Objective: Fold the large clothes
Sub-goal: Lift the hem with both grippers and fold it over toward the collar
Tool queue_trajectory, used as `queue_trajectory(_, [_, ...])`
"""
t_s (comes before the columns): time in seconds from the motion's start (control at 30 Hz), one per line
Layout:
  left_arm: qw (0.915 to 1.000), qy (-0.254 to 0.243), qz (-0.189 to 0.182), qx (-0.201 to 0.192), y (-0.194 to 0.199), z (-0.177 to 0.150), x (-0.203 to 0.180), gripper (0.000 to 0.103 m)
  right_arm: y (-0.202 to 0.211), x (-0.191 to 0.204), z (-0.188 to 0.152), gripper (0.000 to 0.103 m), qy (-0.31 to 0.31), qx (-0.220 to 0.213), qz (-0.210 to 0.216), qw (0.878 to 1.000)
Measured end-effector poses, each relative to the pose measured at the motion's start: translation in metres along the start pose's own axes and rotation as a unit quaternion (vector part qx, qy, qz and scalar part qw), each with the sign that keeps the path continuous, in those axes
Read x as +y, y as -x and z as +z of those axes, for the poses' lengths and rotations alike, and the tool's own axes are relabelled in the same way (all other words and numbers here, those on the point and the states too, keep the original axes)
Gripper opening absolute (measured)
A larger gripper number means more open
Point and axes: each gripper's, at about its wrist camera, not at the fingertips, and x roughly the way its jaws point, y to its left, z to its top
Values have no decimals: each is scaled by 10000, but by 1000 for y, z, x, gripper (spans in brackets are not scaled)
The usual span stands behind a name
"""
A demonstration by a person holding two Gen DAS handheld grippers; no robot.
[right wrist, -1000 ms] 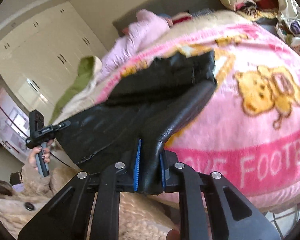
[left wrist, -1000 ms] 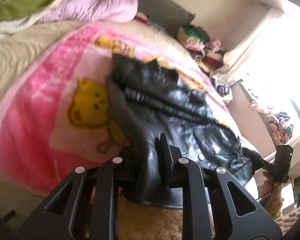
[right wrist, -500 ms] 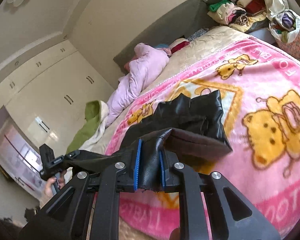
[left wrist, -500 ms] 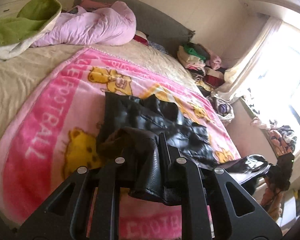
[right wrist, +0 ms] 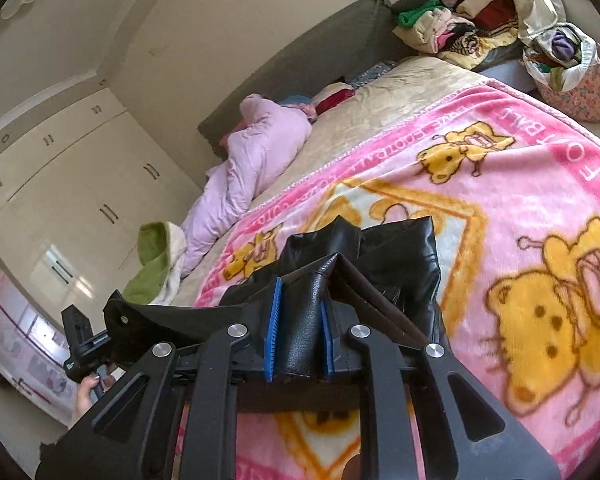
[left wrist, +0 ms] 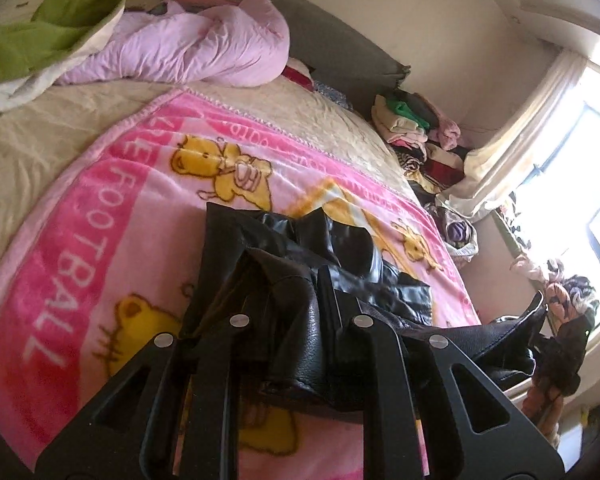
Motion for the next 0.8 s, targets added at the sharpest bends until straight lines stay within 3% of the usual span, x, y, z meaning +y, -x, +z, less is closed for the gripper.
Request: queue_trajectory(0.8, [9970,581,-60,500,-81,19,35,20,-102,-68,21,22,-566,479,-926,9929])
